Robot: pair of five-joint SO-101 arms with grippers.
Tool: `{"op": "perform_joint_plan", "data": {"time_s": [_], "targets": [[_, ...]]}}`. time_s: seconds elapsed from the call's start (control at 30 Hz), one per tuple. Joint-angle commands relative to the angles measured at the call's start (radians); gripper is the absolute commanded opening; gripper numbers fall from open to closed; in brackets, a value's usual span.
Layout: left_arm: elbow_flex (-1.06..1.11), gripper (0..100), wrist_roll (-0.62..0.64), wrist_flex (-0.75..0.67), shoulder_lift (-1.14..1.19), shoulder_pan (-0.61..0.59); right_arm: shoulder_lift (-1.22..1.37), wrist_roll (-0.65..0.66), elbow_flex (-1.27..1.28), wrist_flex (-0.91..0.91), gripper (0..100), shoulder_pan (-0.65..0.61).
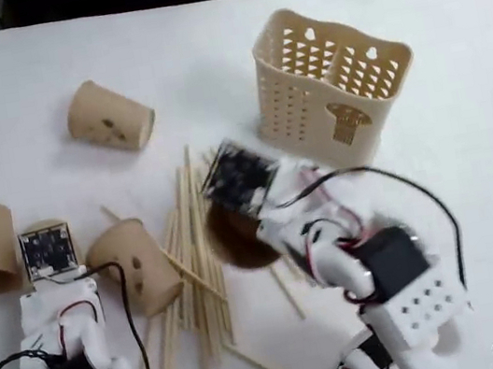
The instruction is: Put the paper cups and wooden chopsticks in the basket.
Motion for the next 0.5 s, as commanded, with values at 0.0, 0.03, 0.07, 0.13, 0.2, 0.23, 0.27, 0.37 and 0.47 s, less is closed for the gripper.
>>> {"op": "perform_joint_plan", "data": {"time_s": [0.0,0.03,0.07,0.13,0.2,0.23,0.27,0.37,0.47], "targets": [[-0.011,2,-0.003,-0.020,-0.008,0.010,-0.018,0.008,-0.135,-0.001,1.9,0.085],[-0.011,2,-0.003,-0.020,-0.008,0.010,-0.018,0.002,-0.160,-0.013,1.9,0.105],[-0.011,2,-0.003,-0.020,-0.008,0.010,-0.018,-0.002,-0.180,-0.030,1.9,0.130],[-0.011,2,-0.003,-0.020,-0.008,0.010,-0.018,-0.002,-0.209,-0.077,1.9,0.183],[-0.011,2,-0.003,-0.020,-0.008,0.010,-0.016,-0.028,-0.219,-0.143,1.9,0.236],[-0.011,2,-0.003,-0.020,-0.008,0.010,-0.016,-0.057,-0.219,-0.177,1.9,0.260],[-0.011,2,-0.003,-0.020,-0.008,0.010,-0.016,-0.080,-0.219,-0.208,1.9,0.285],[-0.011,2,-0.003,-0.020,-0.008,0.010,-0.007,-0.121,-0.221,-0.272,1.9,0.334],[-0.011,2,-0.002,-0.020,-0.008,0.010,0.039,-0.121,-0.221,-0.334,1.9,0.377]]}}
